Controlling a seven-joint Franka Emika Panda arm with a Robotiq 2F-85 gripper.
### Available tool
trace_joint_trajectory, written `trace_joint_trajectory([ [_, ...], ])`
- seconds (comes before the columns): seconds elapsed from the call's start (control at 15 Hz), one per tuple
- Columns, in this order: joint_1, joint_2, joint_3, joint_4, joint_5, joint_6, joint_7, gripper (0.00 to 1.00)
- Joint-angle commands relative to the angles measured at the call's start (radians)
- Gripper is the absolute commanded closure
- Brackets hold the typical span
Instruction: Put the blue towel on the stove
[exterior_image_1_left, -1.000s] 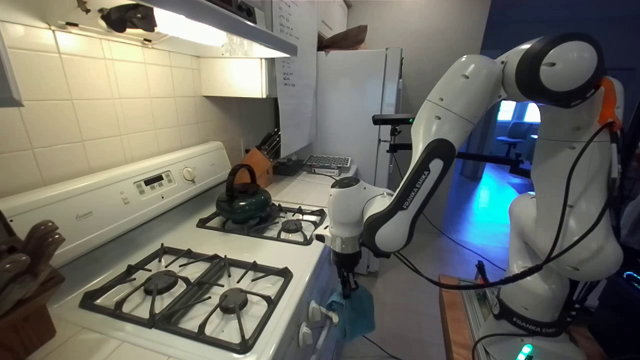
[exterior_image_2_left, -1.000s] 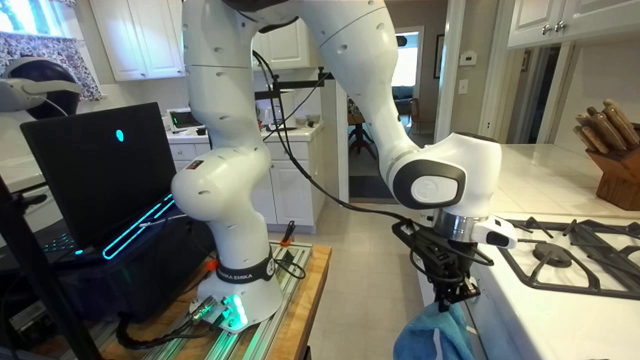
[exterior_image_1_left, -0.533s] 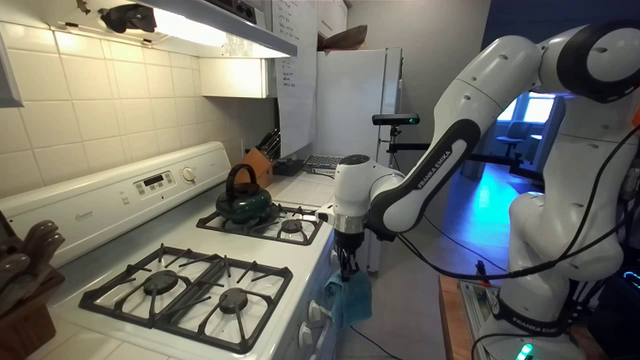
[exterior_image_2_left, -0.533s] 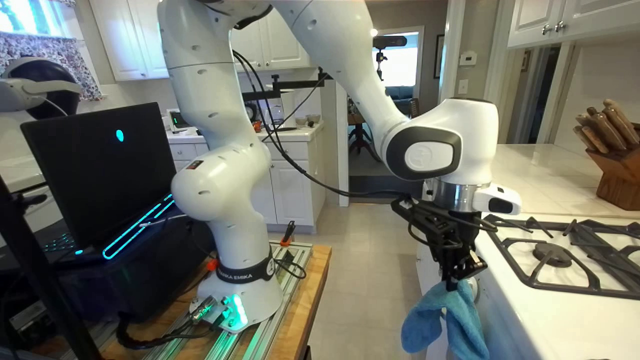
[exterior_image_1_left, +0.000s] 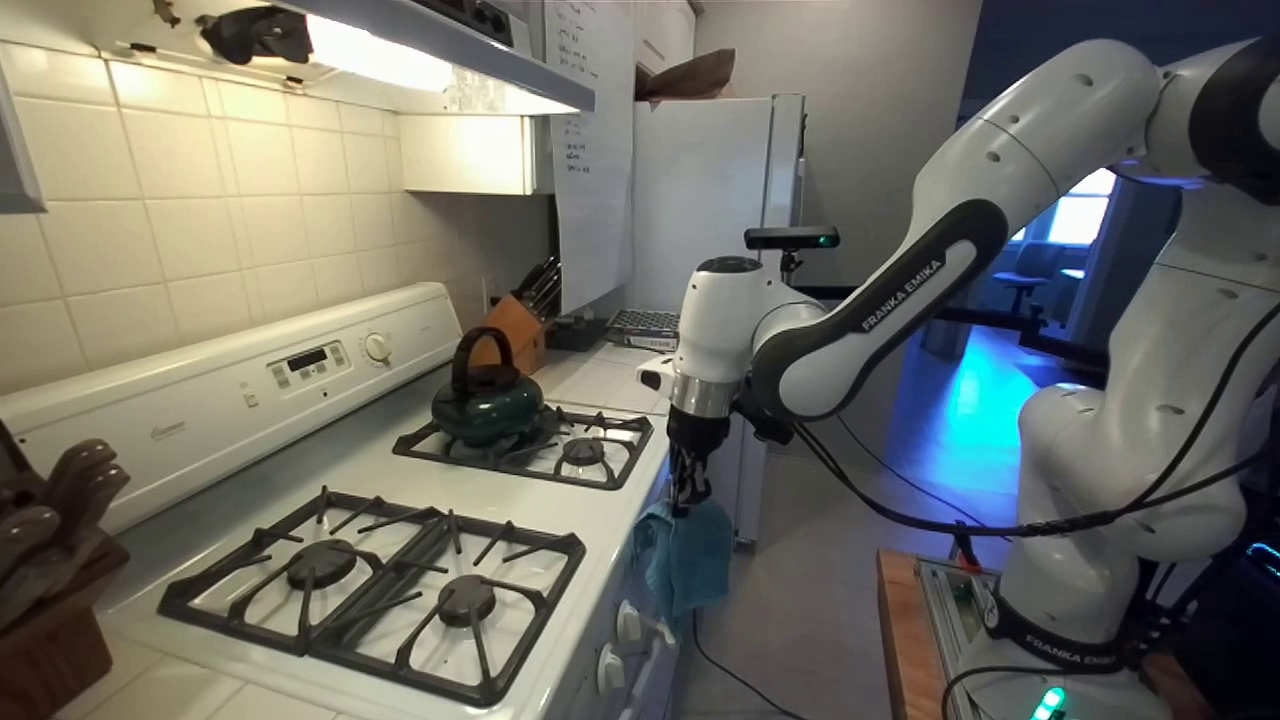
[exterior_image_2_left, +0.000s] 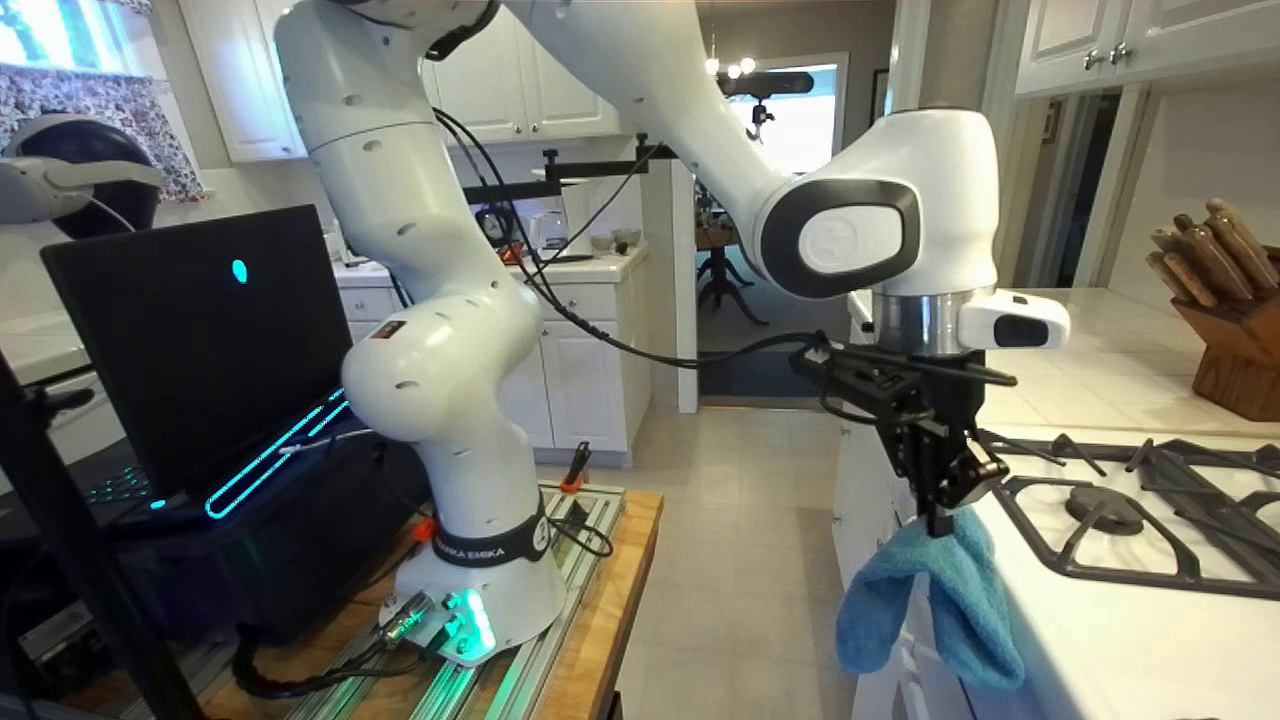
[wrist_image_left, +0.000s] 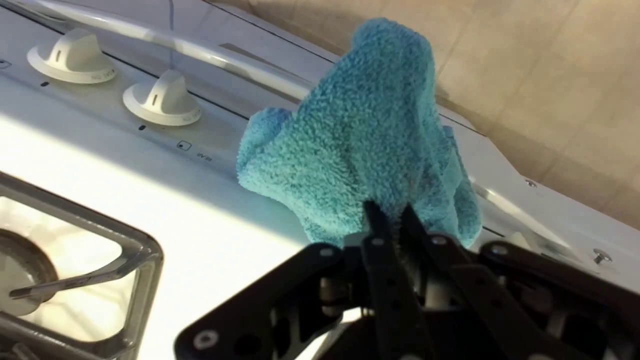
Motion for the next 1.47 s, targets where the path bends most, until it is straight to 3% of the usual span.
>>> trace_joint_trajectory([
  [0.0,-0.018,-0.071,-0.007,0.013,-0.016,-0.039,0.028,0.98],
  [0.6,-0.070,-0.034,-0.036,0.167,-0.040,-0.018,0.030,0.98],
  [1.4,-0.066,0.159,-0.038,0.370,-0.012,0.037,0.080,0.98],
])
